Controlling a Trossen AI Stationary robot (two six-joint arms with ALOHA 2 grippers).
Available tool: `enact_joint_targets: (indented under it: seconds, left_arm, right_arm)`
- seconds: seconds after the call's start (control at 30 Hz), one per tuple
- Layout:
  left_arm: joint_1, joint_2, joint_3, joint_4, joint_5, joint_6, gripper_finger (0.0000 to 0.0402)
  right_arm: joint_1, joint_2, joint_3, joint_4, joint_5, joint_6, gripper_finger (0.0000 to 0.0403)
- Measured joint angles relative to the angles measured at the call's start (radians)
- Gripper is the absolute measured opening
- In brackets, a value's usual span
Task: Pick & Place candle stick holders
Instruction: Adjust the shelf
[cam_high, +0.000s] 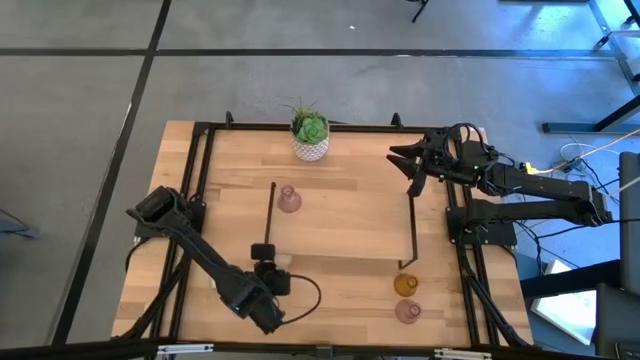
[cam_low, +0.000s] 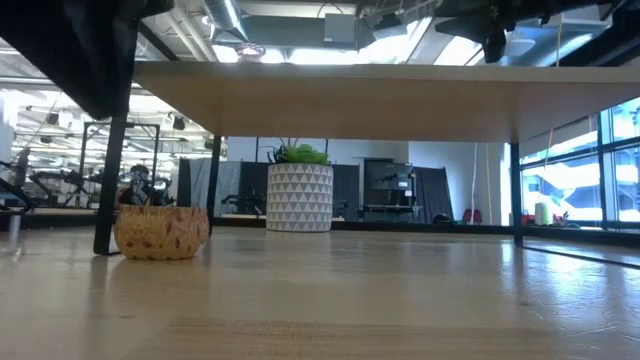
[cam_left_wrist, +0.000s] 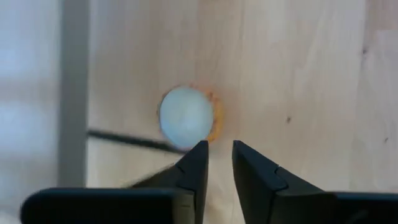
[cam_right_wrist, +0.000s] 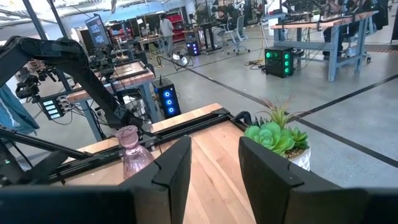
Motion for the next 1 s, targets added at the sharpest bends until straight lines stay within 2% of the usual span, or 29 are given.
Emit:
enact_joint_targets:
  seconds: [0.2, 0.37, 0.6, 0.73, 0.83, 1.0]
  left_arm:
    - [-0.026, 0.000, 0.000, -0.097, -0.006, -0.103, 0.0079]
    - [-0.070, -0.008, 0.000, -0.264, -0.059, -0.259, 0.0079]
    - [-0.122, -0.015, 0.000, -0.280, -0.103, -0.365, 0.0074]
    - [-0.182, -0.036, 0.000, -0.304, -0.280, -0.540, 0.0065]
    - [-0.217, -0.061, 0.001, -0.400, -0.398, -0.713, 0.0057]
    - [-0.230, -0.111, -0.006, -0.415, -0.481, -0.851, 0.0050]
  right_arm:
    - [0.000, 0.000, 0.000, 0.000, 0.000, 0.000, 0.0138]
    - [0.000, 0.000, 0.000, 0.000, 0.000, 0.000, 0.0138]
    - [0.000, 0.000, 0.000, 0.000, 0.000, 0.000, 0.0138]
    - [0.000, 0.003, 0.000, 0.000, 0.000, 0.000, 0.0138]
    - [0.000, 0.009, 0.000, 0.004, -0.001, 0.001, 0.0138]
    - [0.000, 0.025, 0.000, 0.026, -0.002, 0.004, 0.0138]
